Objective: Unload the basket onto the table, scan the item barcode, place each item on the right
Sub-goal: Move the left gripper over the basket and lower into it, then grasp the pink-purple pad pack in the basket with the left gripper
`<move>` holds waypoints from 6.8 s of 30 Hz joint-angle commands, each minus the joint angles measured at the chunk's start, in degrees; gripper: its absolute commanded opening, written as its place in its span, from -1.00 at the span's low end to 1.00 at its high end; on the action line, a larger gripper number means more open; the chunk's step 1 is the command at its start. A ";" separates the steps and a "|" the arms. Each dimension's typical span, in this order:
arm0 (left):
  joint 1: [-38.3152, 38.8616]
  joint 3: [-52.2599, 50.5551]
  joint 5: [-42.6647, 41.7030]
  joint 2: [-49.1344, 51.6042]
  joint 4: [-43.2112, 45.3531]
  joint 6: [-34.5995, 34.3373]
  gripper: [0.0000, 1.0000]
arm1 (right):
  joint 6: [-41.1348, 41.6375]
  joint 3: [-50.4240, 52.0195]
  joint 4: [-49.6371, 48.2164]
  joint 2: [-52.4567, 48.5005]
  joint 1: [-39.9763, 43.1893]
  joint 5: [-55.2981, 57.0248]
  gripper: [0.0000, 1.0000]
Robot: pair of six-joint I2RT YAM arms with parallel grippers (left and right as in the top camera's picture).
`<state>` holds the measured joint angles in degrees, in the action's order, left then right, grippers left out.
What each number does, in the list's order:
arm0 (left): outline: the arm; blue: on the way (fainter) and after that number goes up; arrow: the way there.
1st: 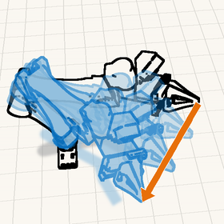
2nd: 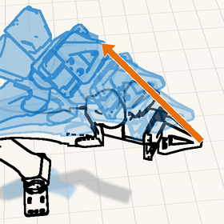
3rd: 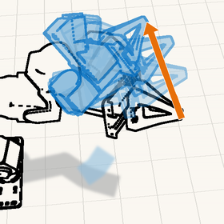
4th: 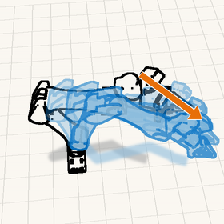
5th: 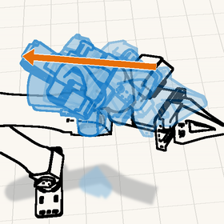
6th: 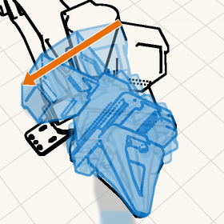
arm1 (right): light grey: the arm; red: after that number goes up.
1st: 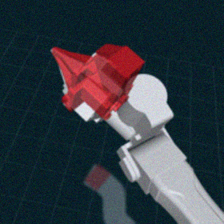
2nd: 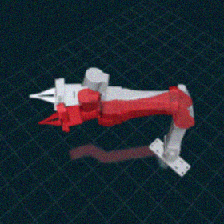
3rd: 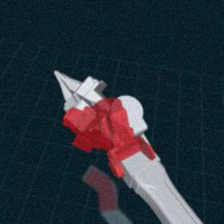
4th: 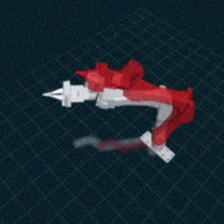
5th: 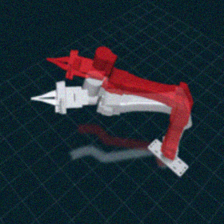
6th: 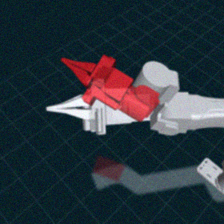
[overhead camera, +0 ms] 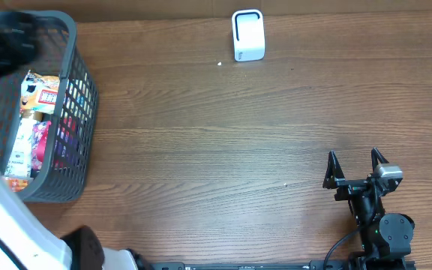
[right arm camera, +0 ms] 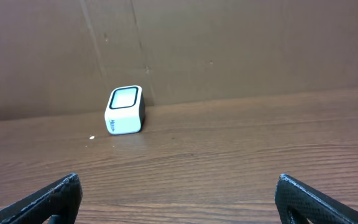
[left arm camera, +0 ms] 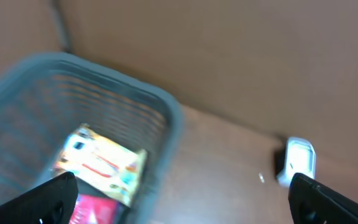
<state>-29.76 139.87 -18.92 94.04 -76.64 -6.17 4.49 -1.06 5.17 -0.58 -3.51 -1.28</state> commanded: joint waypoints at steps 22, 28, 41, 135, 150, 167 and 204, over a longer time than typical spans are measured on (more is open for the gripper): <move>-13.92 1.29 4.31 26.64 -20.17 -8.74 1.00 | 0.37 0.61 -0.39 0.42 -0.44 -0.26 1.00; -11.43 0.00 8.02 28.09 -20.20 -8.59 1.00 | 0.37 0.61 -0.39 0.42 -0.44 -0.26 1.00; -11.43 -15.96 19.89 15.74 -19.06 -8.81 0.99 | 0.37 0.61 -0.39 0.42 -0.44 -0.26 1.00; -10.82 -56.98 18.69 19.17 21.77 -8.02 -0.10 | 0.37 0.61 -0.39 0.42 -0.44 -0.26 1.00; -10.71 -17.40 9.49 18.34 -0.42 -7.85 -0.92 | 0.37 0.61 -0.39 0.42 -0.44 -0.26 1.00; -9.92 -42.23 15.89 18.51 15.26 -7.56 0.59 | 0.37 0.59 -0.39 0.42 -0.44 -0.26 1.00; -8.46 -28.61 21.66 18.64 10.12 -14.43 -0.92 | 0.37 0.61 -0.39 0.42 -0.44 -0.26 1.00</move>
<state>-38.24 102.02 2.61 113.19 -64.20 -20.01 4.51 -1.06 5.21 -0.58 -3.53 -1.30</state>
